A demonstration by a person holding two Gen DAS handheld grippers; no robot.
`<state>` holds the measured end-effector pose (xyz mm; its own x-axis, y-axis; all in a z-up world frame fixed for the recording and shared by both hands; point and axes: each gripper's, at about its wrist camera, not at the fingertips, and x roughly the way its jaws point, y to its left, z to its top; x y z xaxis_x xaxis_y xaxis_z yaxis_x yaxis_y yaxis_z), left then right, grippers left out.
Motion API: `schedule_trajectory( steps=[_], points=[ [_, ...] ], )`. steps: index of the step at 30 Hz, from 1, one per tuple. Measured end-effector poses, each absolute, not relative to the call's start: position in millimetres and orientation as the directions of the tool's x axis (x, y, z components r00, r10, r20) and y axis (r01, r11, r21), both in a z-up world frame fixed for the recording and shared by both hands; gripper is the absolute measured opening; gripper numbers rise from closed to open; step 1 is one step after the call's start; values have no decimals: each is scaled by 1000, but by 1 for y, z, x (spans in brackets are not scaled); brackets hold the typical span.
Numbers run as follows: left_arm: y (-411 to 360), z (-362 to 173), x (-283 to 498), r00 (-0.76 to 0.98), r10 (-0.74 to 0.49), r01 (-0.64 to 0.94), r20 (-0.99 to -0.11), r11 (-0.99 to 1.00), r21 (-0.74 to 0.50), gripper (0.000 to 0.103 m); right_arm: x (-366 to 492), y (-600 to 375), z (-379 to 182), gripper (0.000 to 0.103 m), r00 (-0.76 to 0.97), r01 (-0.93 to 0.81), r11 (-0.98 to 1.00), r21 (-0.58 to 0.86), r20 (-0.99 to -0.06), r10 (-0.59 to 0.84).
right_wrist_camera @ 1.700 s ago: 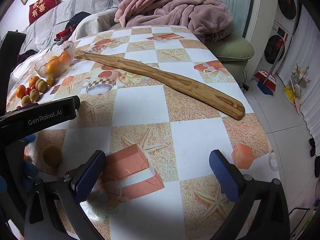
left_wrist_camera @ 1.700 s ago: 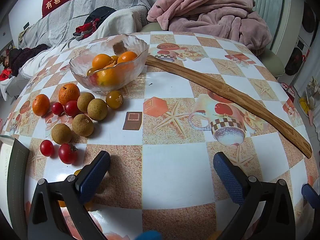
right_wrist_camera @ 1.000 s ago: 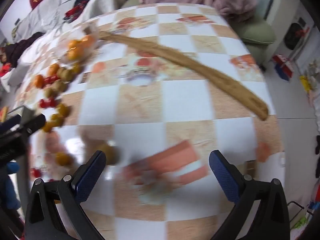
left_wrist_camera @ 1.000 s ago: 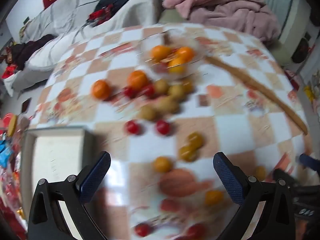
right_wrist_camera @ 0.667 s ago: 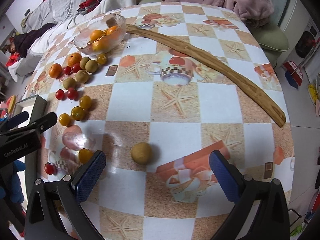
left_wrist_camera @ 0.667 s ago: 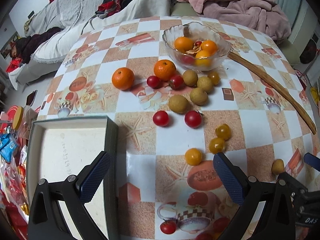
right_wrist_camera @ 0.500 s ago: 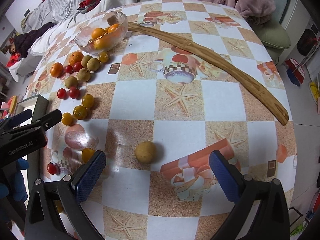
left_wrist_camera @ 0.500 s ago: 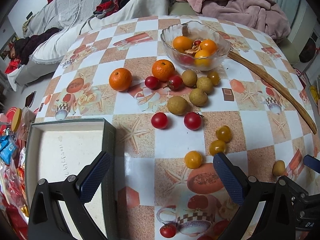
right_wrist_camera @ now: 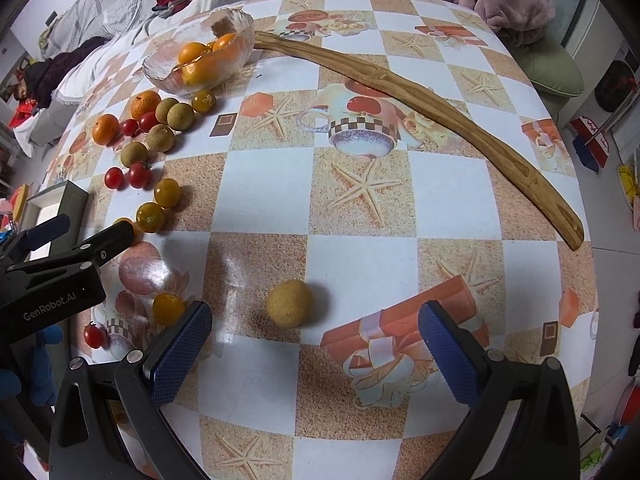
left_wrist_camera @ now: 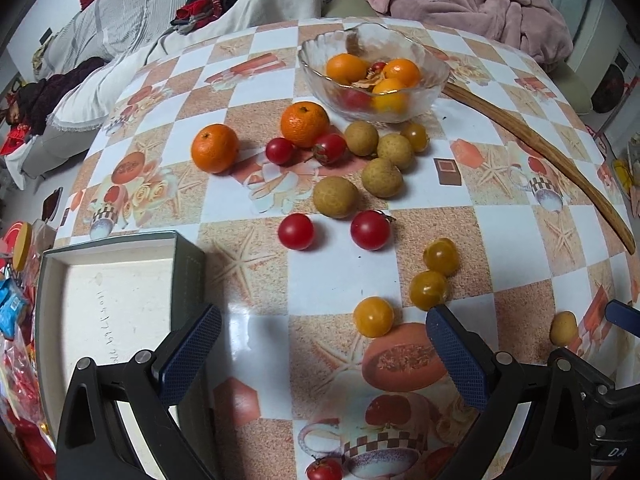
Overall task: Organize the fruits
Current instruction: 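Grasp a tan round fruit with the right gripper while the left grasps a yellow tomato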
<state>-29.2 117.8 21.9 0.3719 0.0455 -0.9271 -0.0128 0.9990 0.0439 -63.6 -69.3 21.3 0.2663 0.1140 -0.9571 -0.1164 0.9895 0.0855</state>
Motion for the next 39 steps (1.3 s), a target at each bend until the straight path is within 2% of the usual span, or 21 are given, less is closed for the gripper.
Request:
schedule_trajectory(
  steps=[2, 6, 7, 8, 9, 15, 16, 18, 20, 22, 23, 24, 25, 26, 27, 31, 39],
  points=[
    [117, 18, -27, 360, 37, -4, -932, 999, 39, 87, -62, -68, 19, 102, 265, -121, 989, 83, -958, 113],
    [118, 18, -26, 367, 29, -9, -930, 1000, 28, 87, -60, -66, 14, 98, 252, -126, 988, 84, -961, 114],
    [119, 18, -27, 368, 28, -5, -929, 1000, 28, 87, -60, -65, 13, 95, 249, -125, 988, 85, -962, 115],
    [118, 18, -27, 367, 24, -1, -930, 1000, 26, 84, -59, -65, 11, 86, 242, -126, 988, 89, -963, 117],
    [119, 18, -28, 365, 21, 5, -931, 1000, 25, 77, -59, -64, 10, 84, 234, -126, 988, 86, -965, 113],
    [120, 14, -32, 346, -3, 22, -938, 1000, 5, 75, -61, -57, 9, 82, 246, -151, 988, 36, -966, 73],
    [116, 13, -33, 346, -2, 40, -938, 999, 13, 73, -61, -56, 9, 81, 247, -153, 988, 29, -967, 66],
    [109, 12, -35, 346, -8, 83, -938, 996, 23, 62, -63, -55, 9, 79, 249, -155, 988, 20, -967, 59],
    [106, 13, -37, 358, -13, 102, -934, 994, 26, 62, -65, -55, 9, 77, 254, -157, 987, 10, -966, 50],
    [105, 13, -35, 362, -22, 104, -932, 994, 16, 59, -67, -54, 9, 72, 264, -163, 987, -6, -964, 37],
    [105, 14, -34, 362, -36, 106, -932, 994, 3, 53, -68, -54, 10, 64, 271, -166, 986, -7, -962, 39],
    [105, 14, -34, 362, -47, 109, -931, 994, -8, 49, -69, -53, 11, 54, 277, -168, 986, -7, -960, 40],
    [104, 15, -34, 365, -51, 118, -930, 993, -8, 47, -70, -54, 13, 39, 282, -171, 985, -4, -958, 46],
    [103, 15, -35, 368, -61, 129, -928, 992, -14, 38, -69, -54, 15, 31, 285, -174, 985, 1, -957, 52],
    [103, 16, -36, 372, -75, 140, -925, 990, -24, 26, -69, -55, 16, 27, 282, -172, 985, 16, -957, 65],
    [107, 17, -36, 366, -127, 129, -922, 988, -84, 23, -64, -69, 19, 27, 258, -111, 984, 137, -953, 162],
    [123, 33, -48, 376, -176, 87, -910, 984, -155, 23, -71, -64, 27, 27, 256, -92, 974, 207, -940, 225]
  ],
)
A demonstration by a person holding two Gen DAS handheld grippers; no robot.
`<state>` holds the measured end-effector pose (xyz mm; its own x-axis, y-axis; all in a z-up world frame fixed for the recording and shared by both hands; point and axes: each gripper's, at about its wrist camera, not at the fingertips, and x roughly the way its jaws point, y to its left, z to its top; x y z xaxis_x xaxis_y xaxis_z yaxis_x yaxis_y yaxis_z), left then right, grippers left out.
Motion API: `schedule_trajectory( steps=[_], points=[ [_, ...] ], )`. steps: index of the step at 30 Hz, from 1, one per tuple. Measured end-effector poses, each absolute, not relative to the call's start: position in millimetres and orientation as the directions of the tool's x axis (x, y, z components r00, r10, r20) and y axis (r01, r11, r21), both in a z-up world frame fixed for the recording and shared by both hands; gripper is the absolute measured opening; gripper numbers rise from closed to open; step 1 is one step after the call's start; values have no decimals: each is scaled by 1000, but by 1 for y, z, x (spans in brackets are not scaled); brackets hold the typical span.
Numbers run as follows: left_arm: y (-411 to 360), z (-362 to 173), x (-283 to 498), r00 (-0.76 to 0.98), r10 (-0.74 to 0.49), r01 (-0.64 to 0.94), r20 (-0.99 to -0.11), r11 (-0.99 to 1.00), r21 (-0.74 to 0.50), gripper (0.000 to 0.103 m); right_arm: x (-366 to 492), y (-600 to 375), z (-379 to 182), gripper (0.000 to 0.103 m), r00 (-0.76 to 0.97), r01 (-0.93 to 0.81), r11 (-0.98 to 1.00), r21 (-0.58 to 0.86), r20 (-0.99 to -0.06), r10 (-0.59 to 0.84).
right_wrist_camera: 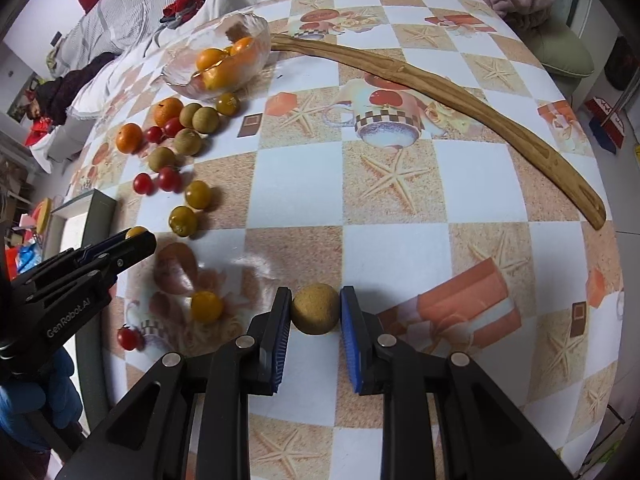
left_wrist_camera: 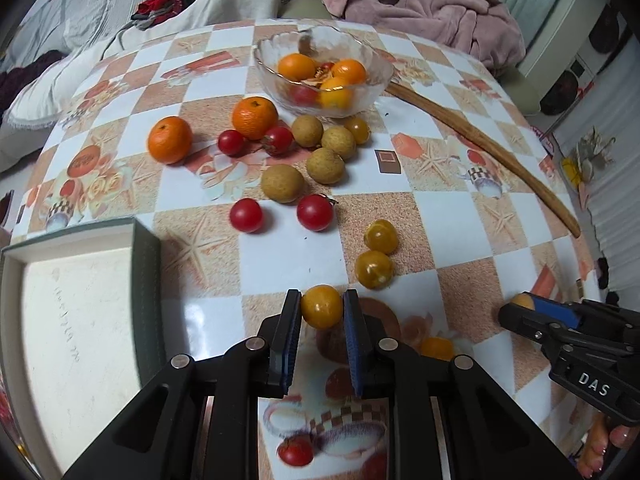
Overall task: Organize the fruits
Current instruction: 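Grasp a tan round fruit with the right gripper while the left grasps a yellow tomato, then carry both fruits over the white tray and open both grippers to drop them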
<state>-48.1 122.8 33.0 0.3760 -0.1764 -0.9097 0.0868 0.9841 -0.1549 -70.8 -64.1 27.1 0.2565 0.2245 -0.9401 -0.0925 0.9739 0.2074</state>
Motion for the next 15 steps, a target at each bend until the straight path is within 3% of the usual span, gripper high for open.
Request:
schedule_trajectory(
  steps=[8, 15],
  points=[
    [152, 57, -69, 412, -166, 34, -896, 985, -166, 23, -72, -40, 43, 27, 266, -142, 964, 227, -929, 257],
    [208, 69, -96, 432, -86, -57, -898, 991, -122, 23, -75, 18, 58, 27, 252, -239, 935, 262, -913, 321]
  ],
)
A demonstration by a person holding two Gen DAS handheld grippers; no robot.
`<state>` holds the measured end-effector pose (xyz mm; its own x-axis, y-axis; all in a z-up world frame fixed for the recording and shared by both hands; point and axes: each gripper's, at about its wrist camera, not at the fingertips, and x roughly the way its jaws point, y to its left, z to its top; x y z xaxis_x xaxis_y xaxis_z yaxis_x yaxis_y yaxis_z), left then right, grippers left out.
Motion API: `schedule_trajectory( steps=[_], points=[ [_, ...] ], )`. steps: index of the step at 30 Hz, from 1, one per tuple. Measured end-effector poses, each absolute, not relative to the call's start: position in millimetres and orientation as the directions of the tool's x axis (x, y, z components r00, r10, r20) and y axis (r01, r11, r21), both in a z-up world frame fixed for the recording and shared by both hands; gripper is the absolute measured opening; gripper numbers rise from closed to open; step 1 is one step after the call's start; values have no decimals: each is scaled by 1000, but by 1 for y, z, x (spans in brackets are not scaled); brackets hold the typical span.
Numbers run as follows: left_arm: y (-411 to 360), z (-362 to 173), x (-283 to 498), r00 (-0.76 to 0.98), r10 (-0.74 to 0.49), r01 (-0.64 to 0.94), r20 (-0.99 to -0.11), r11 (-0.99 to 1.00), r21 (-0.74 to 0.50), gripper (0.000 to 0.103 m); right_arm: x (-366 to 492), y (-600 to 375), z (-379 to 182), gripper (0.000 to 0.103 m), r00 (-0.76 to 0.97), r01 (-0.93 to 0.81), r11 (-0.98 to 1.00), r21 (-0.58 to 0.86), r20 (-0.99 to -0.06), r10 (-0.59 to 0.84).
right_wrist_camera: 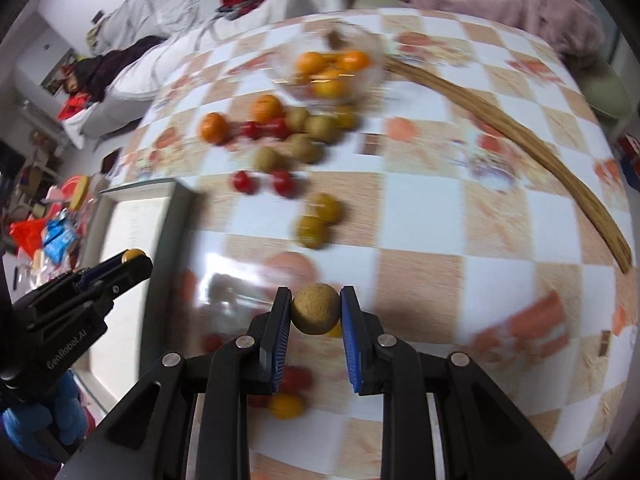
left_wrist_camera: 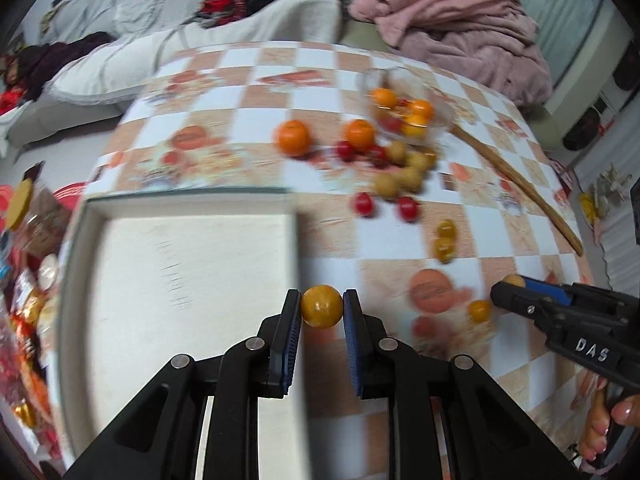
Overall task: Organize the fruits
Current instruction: 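Carry both fruits over the white tray and open both grippers to drop them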
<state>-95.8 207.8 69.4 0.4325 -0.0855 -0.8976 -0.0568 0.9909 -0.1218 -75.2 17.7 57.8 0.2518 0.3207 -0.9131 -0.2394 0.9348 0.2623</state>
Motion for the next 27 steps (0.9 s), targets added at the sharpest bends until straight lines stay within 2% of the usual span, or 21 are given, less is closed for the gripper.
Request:
schedule_trajectory(
  steps=[7, 12, 27],
  points=[
    [280, 56, -126, 386, 42, -195, -921, 980, -37, 23, -82, 102, 62, 27, 198, -361, 878, 316, -894, 403],
    [312, 40, -142, 345, 91, -264, -934, 965, -3, 23, -84, 161, 58, 27, 149, -445, 833, 329, -890, 431],
    [331, 18, -164, 309, 124, -307, -943, 951, 25, 23, -92, 233, 16, 27, 77, -571, 793, 213, -948, 310]
  ],
)
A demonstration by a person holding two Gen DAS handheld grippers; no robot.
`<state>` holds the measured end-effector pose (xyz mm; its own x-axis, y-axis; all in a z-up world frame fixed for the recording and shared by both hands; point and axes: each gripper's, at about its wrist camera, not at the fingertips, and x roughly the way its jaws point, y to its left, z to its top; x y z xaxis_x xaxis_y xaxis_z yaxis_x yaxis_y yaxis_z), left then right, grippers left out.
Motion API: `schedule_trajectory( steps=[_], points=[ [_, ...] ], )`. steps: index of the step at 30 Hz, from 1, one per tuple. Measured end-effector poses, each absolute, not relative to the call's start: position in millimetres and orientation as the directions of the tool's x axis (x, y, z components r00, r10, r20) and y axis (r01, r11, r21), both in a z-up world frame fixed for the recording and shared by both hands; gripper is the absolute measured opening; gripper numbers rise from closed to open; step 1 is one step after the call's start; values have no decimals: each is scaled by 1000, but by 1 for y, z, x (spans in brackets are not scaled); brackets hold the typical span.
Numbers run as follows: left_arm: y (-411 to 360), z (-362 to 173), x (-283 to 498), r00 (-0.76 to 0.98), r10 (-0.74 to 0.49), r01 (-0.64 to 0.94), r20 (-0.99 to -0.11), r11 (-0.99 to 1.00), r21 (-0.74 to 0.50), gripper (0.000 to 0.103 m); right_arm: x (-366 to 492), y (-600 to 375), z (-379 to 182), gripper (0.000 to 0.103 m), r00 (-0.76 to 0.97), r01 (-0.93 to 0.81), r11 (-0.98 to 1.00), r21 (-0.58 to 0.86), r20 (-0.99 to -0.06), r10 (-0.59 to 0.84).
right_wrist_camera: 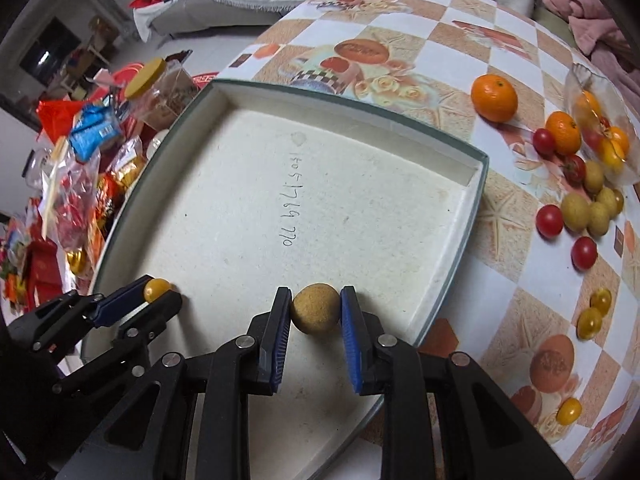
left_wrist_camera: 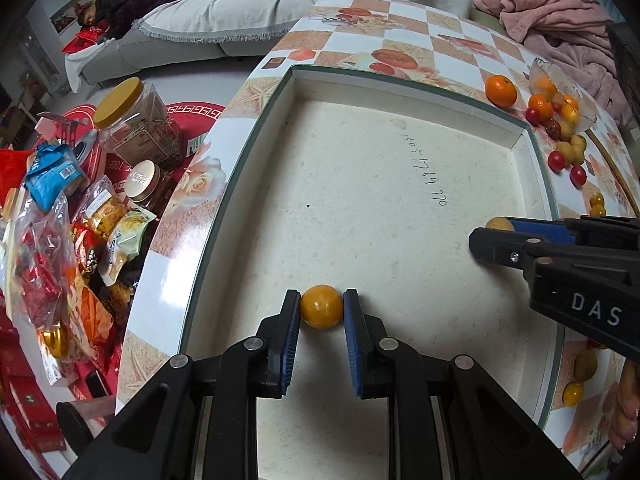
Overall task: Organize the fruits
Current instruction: 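Carry both fruits over the white tray and open both grippers to drop them, then return to the table and grasp a yellow cherry tomato with each gripper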
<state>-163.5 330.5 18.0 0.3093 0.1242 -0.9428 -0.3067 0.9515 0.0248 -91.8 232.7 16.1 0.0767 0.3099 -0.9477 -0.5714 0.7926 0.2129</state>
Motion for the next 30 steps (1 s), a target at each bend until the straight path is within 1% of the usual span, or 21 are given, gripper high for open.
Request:
schedule_trajectory(
  steps=[2, 5, 6, 7, 8, 9, 11, 13, 14, 18, 21, 25, 30],
  points=[
    [331, 18, -164, 311, 124, -305, -942, 952, 25, 24, -93, 237, 16, 29, 82, -587, 785, 198, -950, 301],
    [329, 18, -164, 312, 128, -293, -941, 956, 33, 24, -94, 241, 16, 40, 73, -600, 774, 202, -950, 304],
    [329, 18, -164, 311, 131, -288, -941, 957, 38, 25, -94, 241, 16, 48, 74, -601, 774, 199, -950, 302],
    [328, 19, -164, 309, 138, -288, -941, 956, 46, 30, -94, 241, 17, 55, 76, -600, 775, 199, -950, 303],
    [329, 19, -164, 305, 146, -291, -941, 955, 54, 56, -94, 240, 18, 58, 77, -597, 776, 204, -948, 309],
    [329, 20, -165, 310, 157, -297, -938, 953, 62, 75, -94, 239, 19, 62, 79, -595, 776, 209, -946, 315],
    [329, 27, -169, 345, 174, -299, -922, 952, 67, 75, -93, 237, 23, 66, 84, -593, 775, 218, -941, 329],
    [328, 26, -168, 332, 174, -292, -927, 954, 74, 75, -91, 233, 30, 77, 95, -590, 776, 224, -935, 341],
    [327, 26, -168, 325, 174, -290, -930, 954, 78, 75, -90, 230, 34, 79, 105, -586, 778, 228, -930, 351],
    [320, 33, -165, 331, 155, -270, -931, 961, 64, 75, -88, 215, 50, 83, 148, -564, 793, 230, -917, 371],
    [310, 39, -160, 345, 145, -246, -927, 967, 59, 75, -86, 193, 58, 83, 184, -531, 818, 222, -912, 367],
    [288, 49, -150, 371, 117, -197, -921, 979, 45, 75, -84, 153, 59, 83, 213, -451, 866, 218, -915, 342],
    [251, 62, -136, 406, 62, -111, -912, 994, 18, 75, -87, 94, 53, 83, 238, -348, 920, 181, -932, 274]
  ],
)
